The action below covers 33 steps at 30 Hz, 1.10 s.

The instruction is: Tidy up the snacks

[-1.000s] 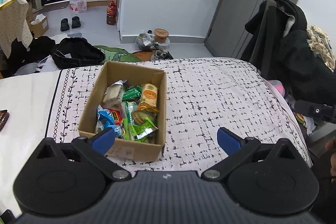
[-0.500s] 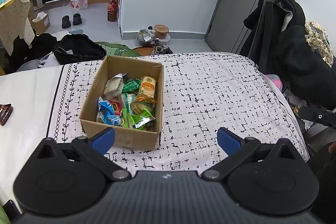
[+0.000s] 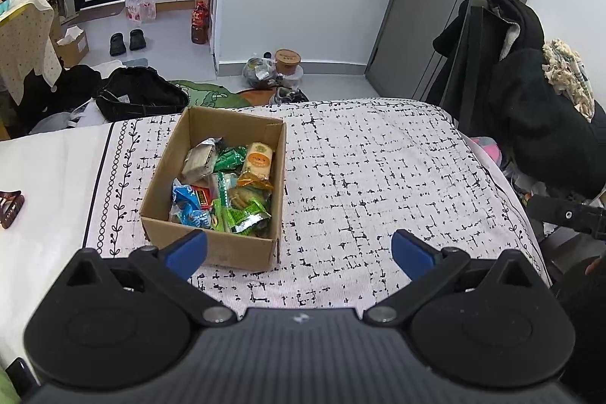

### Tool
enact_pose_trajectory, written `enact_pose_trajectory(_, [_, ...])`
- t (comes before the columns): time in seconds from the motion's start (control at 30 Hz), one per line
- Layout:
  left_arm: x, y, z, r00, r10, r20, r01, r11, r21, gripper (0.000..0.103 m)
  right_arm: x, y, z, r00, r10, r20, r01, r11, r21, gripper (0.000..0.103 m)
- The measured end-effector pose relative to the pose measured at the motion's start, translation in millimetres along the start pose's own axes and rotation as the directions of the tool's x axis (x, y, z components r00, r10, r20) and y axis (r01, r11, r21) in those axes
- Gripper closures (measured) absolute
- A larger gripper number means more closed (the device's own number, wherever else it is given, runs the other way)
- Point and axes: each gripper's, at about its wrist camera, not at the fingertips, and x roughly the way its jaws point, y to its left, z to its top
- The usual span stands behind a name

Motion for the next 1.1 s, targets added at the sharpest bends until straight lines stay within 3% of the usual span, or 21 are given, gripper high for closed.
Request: enact_pose_trajectory(1.1, [7.6,1.8,-4.7,0.999,0.019,-0.039,-0.02,1.0,-0.02,0.0,2.0,3.0,-1.6,1.0,-0.007,-0.017,0.006,1.0,-0.02,0.0])
